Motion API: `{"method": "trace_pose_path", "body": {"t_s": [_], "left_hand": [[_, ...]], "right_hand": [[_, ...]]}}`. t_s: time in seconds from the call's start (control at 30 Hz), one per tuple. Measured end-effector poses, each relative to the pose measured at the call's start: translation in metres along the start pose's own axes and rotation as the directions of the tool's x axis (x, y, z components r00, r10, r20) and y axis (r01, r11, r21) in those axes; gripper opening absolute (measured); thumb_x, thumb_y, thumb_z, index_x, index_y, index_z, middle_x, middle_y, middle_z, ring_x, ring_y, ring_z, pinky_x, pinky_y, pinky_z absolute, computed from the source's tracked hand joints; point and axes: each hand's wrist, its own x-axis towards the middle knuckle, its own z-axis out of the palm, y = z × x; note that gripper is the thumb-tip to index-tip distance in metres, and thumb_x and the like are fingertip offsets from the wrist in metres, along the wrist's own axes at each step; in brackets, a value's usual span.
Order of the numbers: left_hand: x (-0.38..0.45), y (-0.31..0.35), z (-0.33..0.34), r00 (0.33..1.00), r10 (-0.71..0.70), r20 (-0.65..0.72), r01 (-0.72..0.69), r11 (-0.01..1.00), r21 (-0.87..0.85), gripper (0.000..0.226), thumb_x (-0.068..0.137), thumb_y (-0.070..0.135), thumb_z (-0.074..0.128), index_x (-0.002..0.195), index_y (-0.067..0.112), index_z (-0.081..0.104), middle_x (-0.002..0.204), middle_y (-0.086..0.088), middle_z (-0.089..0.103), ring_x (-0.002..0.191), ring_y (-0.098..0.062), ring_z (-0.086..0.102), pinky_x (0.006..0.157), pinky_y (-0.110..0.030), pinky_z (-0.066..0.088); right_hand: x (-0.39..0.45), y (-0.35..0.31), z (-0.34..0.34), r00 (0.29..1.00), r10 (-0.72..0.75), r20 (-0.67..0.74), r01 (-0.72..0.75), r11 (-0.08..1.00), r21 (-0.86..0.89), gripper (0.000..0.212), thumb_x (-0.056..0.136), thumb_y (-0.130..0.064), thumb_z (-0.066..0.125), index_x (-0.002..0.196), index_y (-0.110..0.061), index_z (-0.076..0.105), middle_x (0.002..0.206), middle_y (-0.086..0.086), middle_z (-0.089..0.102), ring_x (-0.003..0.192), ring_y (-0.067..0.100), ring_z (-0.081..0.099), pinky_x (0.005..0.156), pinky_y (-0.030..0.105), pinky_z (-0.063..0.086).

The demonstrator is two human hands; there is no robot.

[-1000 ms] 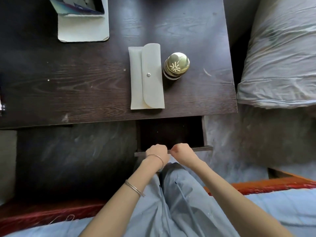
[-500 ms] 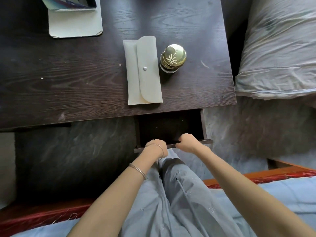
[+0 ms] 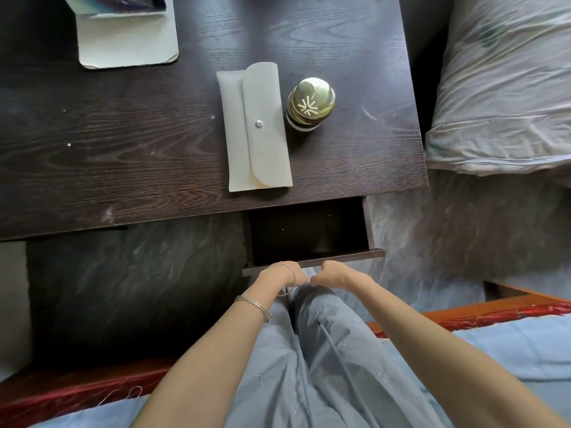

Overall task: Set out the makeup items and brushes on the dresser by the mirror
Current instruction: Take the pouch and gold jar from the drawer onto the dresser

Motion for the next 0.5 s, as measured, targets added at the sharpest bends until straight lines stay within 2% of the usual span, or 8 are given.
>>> {"method": "trace_pose_path", "body": {"t_s": [0.07,0.17,0.3,0.4,0.5], "left_hand": [[0.003,-0.003,-0.001,1.0,0.004,-0.027,-0.004,1.0,-0.016,0.034,0.092,0.029,0.044,0.114,0.005,0.057,0.1,-0.009,0.057,0.086,-0.022,0.056,0.073,-0.031,0.043],[0.005,-0.004,-0.008,0.994,-0.006,-0.105,0.002,0.999,-0.04,0.038,0.091,0.03,0.043,0.119,0.008,0.055,0.116,-0.011,0.06,0.102,-0.028,0.059,0.083,-0.035,0.045],[0.006,-0.001,-0.025,0.969,-0.021,-0.246,-0.007,0.994,-0.111,0.048,0.087,0.036,0.048,0.128,0.011,0.052,0.129,-0.014,0.056,0.117,-0.032,0.053,0.098,-0.037,0.044],[0.006,0.002,-0.041,0.953,-0.015,-0.302,-0.046,0.98,-0.194,0.052,0.077,0.039,0.061,0.121,0.013,0.057,0.121,-0.013,0.061,0.11,-0.032,0.058,0.092,-0.038,0.049],[0.005,0.004,-0.06,0.939,-0.045,-0.341,-0.061,0.954,-0.293,0.051,0.079,0.035,0.063,0.122,0.008,0.056,0.119,-0.016,0.061,0.108,-0.032,0.058,0.089,-0.034,0.049]], "right_hand": [[-0.003,-0.001,0.0,1.0,-0.011,-0.012,0.011,1.0,0.006,0.052,0.089,-0.027,0.055,0.133,-0.002,0.043,0.132,0.014,0.051,0.116,0.027,0.051,0.089,0.032,0.043],[-0.003,-0.006,-0.012,0.996,-0.052,-0.067,0.057,0.996,0.064,0.053,0.091,-0.022,0.054,0.135,0.005,0.041,0.141,0.02,0.045,0.128,0.032,0.044,0.102,0.036,0.038],[-0.005,-0.023,-0.037,0.973,-0.116,-0.2,0.153,0.971,0.182,0.052,0.09,-0.018,0.055,0.134,0.007,0.042,0.143,0.022,0.042,0.131,0.034,0.041,0.102,0.033,0.034],[-0.001,-0.033,-0.057,0.954,-0.133,-0.268,0.218,0.922,0.321,0.049,0.087,-0.016,0.059,0.13,0.005,0.048,0.138,0.019,0.049,0.126,0.032,0.045,0.101,0.034,0.037],[0.007,-0.038,-0.073,0.948,-0.131,-0.29,0.248,0.874,0.418,0.047,0.081,-0.018,0.064,0.121,0.005,0.056,0.13,0.02,0.056,0.12,0.033,0.051,0.101,0.042,0.041]]}}
